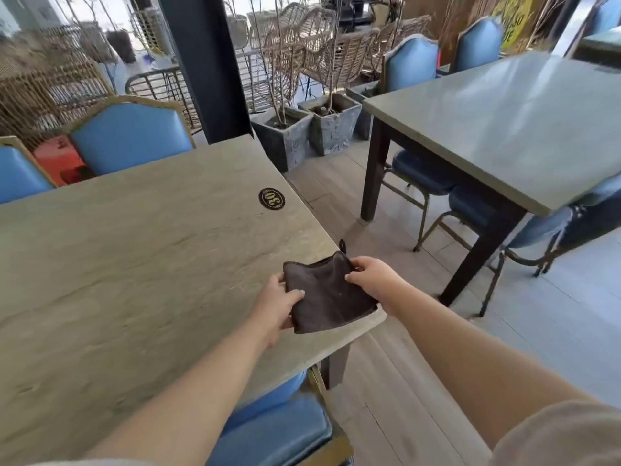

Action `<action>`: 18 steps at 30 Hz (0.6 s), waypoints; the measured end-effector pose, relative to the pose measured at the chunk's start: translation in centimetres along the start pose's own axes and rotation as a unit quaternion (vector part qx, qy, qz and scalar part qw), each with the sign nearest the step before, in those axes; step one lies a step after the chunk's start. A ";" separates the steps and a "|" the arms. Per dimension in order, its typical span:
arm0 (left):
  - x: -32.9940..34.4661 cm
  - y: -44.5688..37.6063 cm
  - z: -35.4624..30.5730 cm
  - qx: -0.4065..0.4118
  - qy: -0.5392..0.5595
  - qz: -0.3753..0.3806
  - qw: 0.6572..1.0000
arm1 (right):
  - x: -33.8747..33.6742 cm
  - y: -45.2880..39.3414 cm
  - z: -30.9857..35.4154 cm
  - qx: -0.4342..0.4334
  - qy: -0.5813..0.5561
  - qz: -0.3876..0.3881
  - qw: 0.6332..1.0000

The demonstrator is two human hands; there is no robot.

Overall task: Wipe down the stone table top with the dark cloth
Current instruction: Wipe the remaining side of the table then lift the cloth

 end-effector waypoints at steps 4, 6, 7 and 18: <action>-0.4 -2.9 1.5 0.003 -0.001 -0.054 0.999 | -0.9 -3.9 -1.3 0.011 0.047 0.030 0.998; -0.4 -3.5 1.8 0.017 -0.023 -0.076 0.997 | -1.0 -5.4 -1.5 0.011 0.096 0.040 0.995; -0.5 -3.9 1.8 0.025 -0.043 -0.089 0.995 | -1.2 -6.1 -1.5 0.009 0.118 0.044 0.992; 1.1 -2.0 1.7 -0.010 -0.399 -0.242 0.884 | -1.8 -9.4 -1.8 -0.031 0.301 0.083 0.950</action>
Point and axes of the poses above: each hand's wrist, its own y-axis away from the middle knuckle, its own x-axis out of the palm, z = x × y, the point moved 10 cm from there along -y, towards the middle knuckle, and after that the axes turned 14 degrees about z, right-handed, at the moved point
